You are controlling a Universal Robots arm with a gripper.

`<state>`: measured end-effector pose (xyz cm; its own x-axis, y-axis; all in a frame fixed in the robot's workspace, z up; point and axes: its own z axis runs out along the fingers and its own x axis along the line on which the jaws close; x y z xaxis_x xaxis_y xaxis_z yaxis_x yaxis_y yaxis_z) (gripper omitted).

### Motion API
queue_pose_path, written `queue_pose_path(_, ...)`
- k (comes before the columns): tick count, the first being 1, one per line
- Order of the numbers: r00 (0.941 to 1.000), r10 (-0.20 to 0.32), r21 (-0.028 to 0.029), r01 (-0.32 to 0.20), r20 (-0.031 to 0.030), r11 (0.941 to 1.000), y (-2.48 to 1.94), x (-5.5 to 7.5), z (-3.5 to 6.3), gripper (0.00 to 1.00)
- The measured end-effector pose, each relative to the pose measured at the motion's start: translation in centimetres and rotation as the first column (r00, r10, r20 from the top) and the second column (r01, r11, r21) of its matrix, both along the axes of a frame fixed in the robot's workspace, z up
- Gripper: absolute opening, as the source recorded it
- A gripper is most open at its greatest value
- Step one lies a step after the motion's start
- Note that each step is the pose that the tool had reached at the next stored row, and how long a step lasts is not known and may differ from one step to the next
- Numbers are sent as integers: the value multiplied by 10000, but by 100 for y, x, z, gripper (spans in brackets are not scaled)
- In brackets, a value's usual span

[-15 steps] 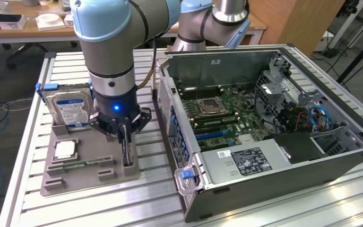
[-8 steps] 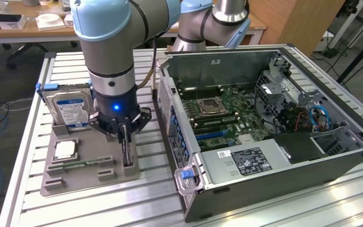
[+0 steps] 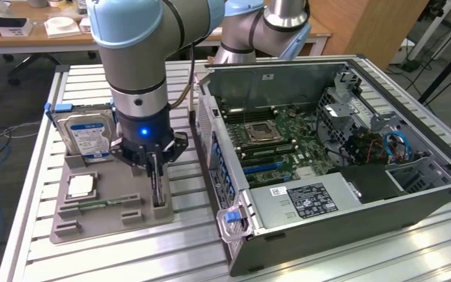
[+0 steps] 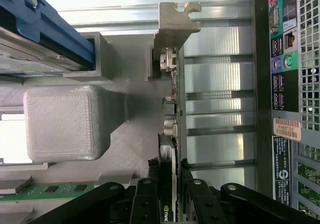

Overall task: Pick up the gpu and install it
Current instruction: 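Pick up the gpu and move the gpu toward the slot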

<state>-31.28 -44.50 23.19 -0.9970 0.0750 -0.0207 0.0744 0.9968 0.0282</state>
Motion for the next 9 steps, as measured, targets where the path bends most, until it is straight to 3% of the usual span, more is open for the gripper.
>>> queue_pose_path(9, 10000, 0, 1, 0, 1, 10000, 0, 0, 32, 27)
